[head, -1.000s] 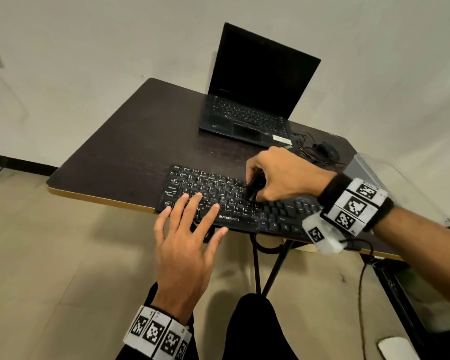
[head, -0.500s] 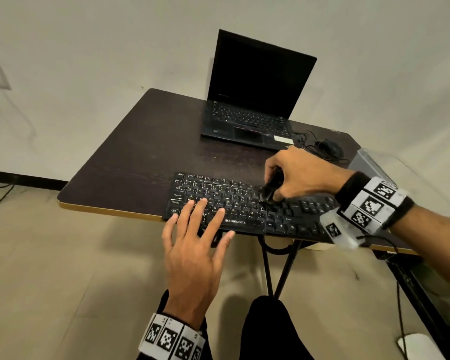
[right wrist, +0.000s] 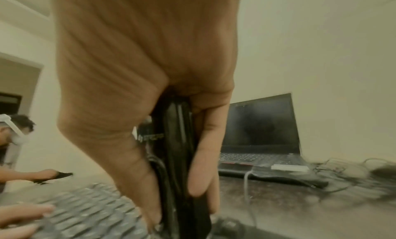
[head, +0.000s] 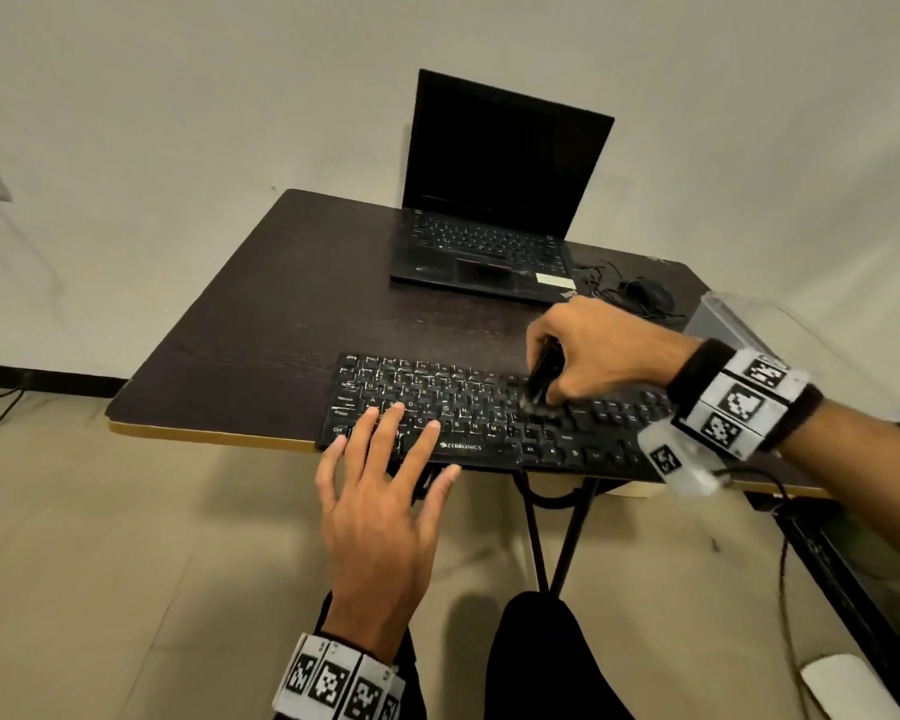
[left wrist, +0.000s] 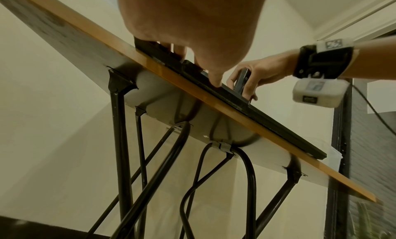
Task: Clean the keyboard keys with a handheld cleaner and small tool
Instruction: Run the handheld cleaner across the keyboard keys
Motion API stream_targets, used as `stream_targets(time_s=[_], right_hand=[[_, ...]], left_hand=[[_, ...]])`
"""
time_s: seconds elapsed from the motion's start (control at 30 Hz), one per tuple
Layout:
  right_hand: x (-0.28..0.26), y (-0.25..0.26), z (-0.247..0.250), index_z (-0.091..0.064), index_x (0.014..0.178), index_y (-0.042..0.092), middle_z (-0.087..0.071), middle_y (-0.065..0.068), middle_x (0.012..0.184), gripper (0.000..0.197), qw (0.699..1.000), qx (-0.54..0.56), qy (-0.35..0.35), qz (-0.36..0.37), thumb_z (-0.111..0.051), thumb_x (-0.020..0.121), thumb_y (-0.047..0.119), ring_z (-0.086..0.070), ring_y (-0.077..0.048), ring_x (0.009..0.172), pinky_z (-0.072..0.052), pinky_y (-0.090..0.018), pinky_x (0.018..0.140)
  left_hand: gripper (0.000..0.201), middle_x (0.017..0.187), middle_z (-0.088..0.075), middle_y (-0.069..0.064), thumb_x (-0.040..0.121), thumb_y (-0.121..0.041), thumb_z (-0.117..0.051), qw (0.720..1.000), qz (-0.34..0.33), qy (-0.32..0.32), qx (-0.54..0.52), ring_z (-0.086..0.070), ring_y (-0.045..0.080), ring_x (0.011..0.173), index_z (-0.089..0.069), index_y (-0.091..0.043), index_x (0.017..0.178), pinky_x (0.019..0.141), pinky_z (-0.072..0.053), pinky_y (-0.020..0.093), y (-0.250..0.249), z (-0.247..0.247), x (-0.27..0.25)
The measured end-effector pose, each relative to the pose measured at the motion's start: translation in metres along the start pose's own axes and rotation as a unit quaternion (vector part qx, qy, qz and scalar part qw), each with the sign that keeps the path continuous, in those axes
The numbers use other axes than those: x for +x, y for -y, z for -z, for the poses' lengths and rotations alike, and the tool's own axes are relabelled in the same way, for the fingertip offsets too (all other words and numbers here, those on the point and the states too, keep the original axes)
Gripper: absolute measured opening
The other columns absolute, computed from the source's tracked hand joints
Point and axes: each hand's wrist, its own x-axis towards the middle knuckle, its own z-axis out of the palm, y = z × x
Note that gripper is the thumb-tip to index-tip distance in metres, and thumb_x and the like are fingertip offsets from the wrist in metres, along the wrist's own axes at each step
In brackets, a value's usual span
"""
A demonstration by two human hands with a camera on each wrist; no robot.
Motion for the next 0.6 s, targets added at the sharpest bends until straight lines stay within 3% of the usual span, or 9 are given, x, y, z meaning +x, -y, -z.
stream_targets(time_s=[0.07, 0.17, 0.2, 0.33, 0.5, 0.6], right_hand=[[0.001, -0.007, 0.001, -0.076, 0.095, 0.023, -0.076, 0.007, 0.087, 0.026, 1.000, -0.001, -0.015, -0.013, -0.089, 0.074, 0.016, -0.072, -0.010, 0.081, -0.064, -0.033, 0.076], [-0.010, 0.008, -0.013, -0.073, 0.095, 0.028, -0.074, 0.009, 0.081, 0.026, 0.998, -0.044, 0.018, 0.046, -0.083, 0.074, 0.017, -0.068, -0.005, 0.072, -0.047, -0.012, 0.059], [-0.011, 0.010, -0.016, -0.072, 0.094, 0.029, -0.074, 0.009, 0.081, 0.026, 0.997, -0.046, 0.025, 0.052, -0.083, 0.073, 0.017, -0.068, -0.006, 0.071, -0.045, -0.012, 0.059], [-0.002, -0.003, 0.001, -0.075, 0.094, 0.025, -0.075, 0.008, 0.086, 0.027, 1.000, 0.008, -0.009, -0.018, -0.090, 0.074, 0.016, -0.072, -0.010, 0.079, -0.064, -0.033, 0.075], [-0.015, 0.019, -0.014, -0.073, 0.097, 0.027, -0.074, 0.007, 0.079, 0.027, 0.998, -0.038, 0.014, 0.052, -0.083, 0.073, 0.016, -0.069, -0.007, 0.071, -0.061, -0.028, 0.066], [-0.006, 0.005, 0.000, -0.076, 0.096, 0.022, -0.076, 0.007, 0.087, 0.026, 1.000, 0.005, -0.002, -0.009, -0.090, 0.075, 0.019, -0.073, -0.010, 0.081, -0.063, -0.030, 0.073]], left_hand=[[0.046, 0.155, -0.054, 0.000, 0.099, -0.051, -0.060, 1.000, 0.000, 0.000, -0.003, -0.041, 0.022, 0.151, -0.067, -0.030, 0.140, 0.126, -0.022, 0.046, 0.001, 0.001, 0.000], [0.046, 0.156, -0.054, 0.000, 0.099, -0.051, -0.060, 1.000, 0.003, 0.005, -0.001, -0.041, 0.022, 0.152, -0.067, -0.031, 0.140, 0.125, -0.023, 0.046, 0.000, 0.000, 0.000], [0.047, 0.156, -0.053, 0.000, 0.099, -0.051, -0.060, 1.000, 0.004, 0.007, 0.000, -0.040, 0.022, 0.152, -0.066, -0.031, 0.140, 0.125, -0.023, 0.046, 0.000, -0.001, 0.000], [0.046, 0.156, -0.053, 0.000, 0.100, -0.052, -0.058, 1.000, 0.002, 0.010, -0.001, -0.040, 0.022, 0.152, -0.066, -0.031, 0.140, 0.126, -0.022, 0.046, 0.001, 0.001, -0.001], [0.047, 0.155, -0.054, 0.000, 0.098, -0.052, -0.058, 1.000, 0.005, 0.013, -0.001, -0.041, 0.022, 0.151, -0.067, -0.032, 0.140, 0.124, -0.024, 0.047, 0.000, -0.001, 0.001], [0.047, 0.155, -0.054, 0.000, 0.099, -0.053, -0.055, 1.000, 0.004, 0.014, -0.004, -0.041, 0.022, 0.151, -0.067, -0.032, 0.139, 0.125, -0.021, 0.046, 0.000, 0.000, 0.002]])
